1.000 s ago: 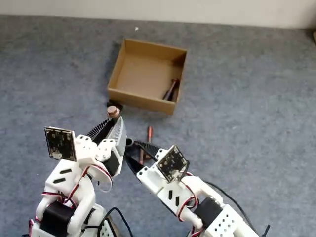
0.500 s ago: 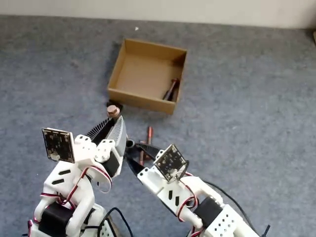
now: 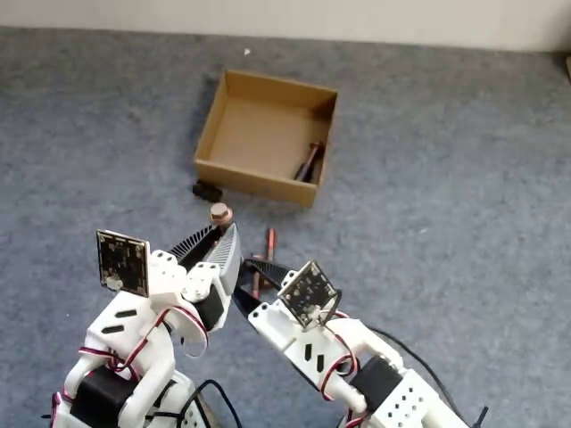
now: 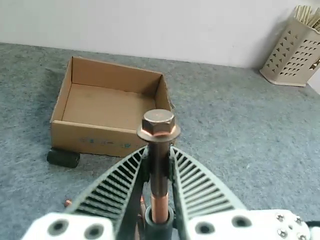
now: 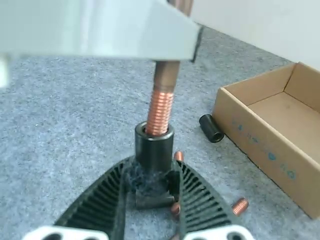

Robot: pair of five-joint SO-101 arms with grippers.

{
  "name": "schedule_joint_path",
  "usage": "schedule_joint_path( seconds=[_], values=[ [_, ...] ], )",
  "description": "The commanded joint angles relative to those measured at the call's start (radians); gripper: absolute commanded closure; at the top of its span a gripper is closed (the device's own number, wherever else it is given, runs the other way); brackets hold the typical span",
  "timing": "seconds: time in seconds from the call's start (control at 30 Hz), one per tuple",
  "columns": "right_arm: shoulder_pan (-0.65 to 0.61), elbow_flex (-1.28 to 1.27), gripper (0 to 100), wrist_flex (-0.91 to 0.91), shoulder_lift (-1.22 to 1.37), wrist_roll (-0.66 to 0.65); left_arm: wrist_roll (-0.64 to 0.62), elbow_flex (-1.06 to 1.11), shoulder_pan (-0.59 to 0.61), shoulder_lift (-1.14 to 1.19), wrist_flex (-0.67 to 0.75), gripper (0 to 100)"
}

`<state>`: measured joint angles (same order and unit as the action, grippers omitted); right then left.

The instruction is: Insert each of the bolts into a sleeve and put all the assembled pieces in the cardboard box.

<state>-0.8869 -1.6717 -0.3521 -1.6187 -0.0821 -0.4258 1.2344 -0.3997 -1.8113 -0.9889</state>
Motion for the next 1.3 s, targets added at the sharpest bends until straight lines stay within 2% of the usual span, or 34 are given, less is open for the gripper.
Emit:
schedule_joint_path(
  seconds=[0.0,0.2,0.43,0.5,0.63,0.83,1.27],
  values=[
    [-0.002,-0.102,99.3,0.002,-0.022,-0.009,-0.012,0.001,-0.03,-0.01,0.012,100],
    [0.064,-0.102,99.3,0.005,-0.022,-0.003,0.104,0.028,-0.03,-0.012,-0.005,100],
    [0.088,-0.102,99.3,0.005,-0.022,-0.003,0.305,0.094,-0.041,-0.012,-0.02,99],
    [0.09,-0.102,99.3,0.005,-0.022,-0.003,0.315,0.096,-0.041,-0.012,-0.06,94],
    [0.09,-0.102,99.3,0.005,-0.022,-0.003,0.313,0.082,-0.03,-0.01,-0.166,77],
    [0.131,-0.102,99.3,0.004,-0.022,-0.003,0.319,0.027,-0.021,-0.01,-0.226,75],
    [0.297,-0.102,99.3,0.004,-0.022,-0.003,0.319,0.031,0.315,-0.012,-0.222,76]
  ],
)
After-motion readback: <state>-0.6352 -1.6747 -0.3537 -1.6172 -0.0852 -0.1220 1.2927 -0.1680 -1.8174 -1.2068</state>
